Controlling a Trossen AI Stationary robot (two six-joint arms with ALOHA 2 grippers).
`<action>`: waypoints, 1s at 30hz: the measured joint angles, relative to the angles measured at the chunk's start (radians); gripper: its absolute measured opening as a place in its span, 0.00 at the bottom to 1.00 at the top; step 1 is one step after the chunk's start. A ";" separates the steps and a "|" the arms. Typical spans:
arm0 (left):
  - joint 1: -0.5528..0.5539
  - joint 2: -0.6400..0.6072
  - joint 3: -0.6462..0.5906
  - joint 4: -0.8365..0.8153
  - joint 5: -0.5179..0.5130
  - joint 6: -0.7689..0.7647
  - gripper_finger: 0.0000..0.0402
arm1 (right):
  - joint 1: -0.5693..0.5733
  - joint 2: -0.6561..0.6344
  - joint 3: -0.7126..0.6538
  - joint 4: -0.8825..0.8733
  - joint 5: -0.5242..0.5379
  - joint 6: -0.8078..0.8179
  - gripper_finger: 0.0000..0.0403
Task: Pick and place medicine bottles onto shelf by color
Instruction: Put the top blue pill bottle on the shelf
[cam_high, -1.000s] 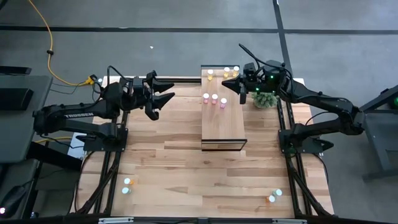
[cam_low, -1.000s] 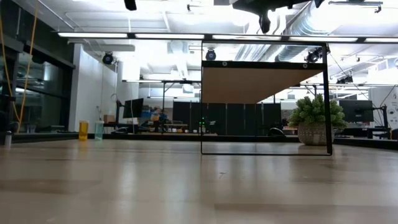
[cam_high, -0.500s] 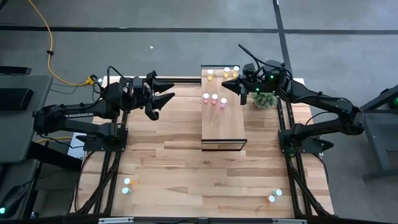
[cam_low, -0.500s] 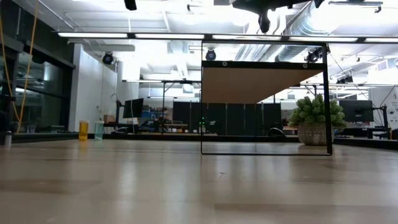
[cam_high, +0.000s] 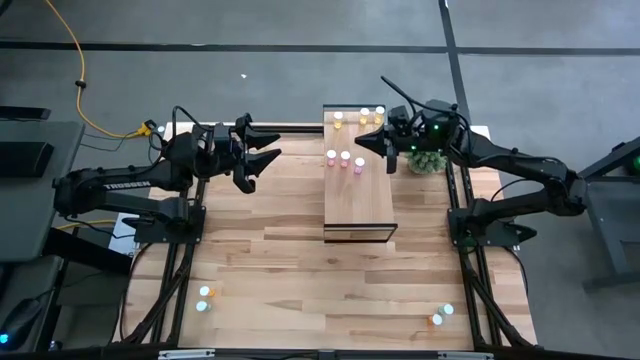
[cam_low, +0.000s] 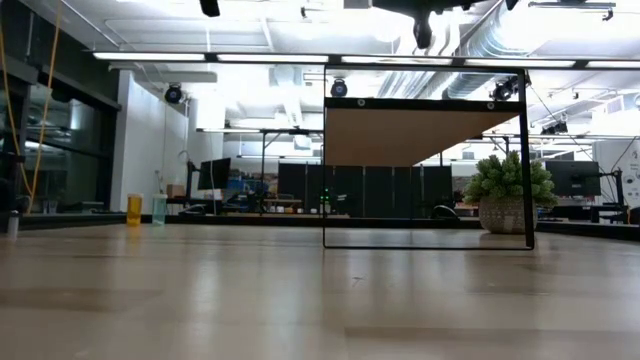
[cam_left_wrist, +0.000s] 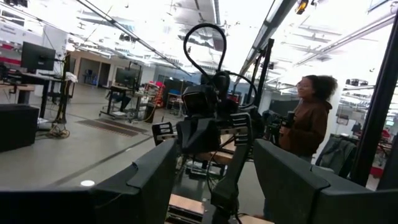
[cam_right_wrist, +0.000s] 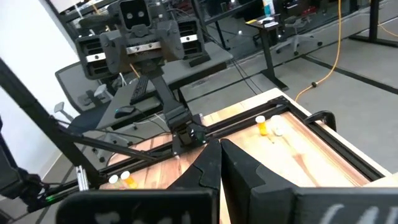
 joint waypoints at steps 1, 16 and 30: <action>0.000 0.000 0.000 0.000 0.000 0.000 0.50 | 0.004 0.000 0.000 0.000 0.000 -0.004 0.00; 0.000 0.000 0.000 0.000 0.010 -0.002 0.50 | 0.015 -0.037 0.000 -0.071 0.000 -0.008 0.00; 0.000 0.000 0.000 0.000 0.008 0.000 0.50 | 0.065 -0.240 -0.184 -0.032 0.016 0.074 0.00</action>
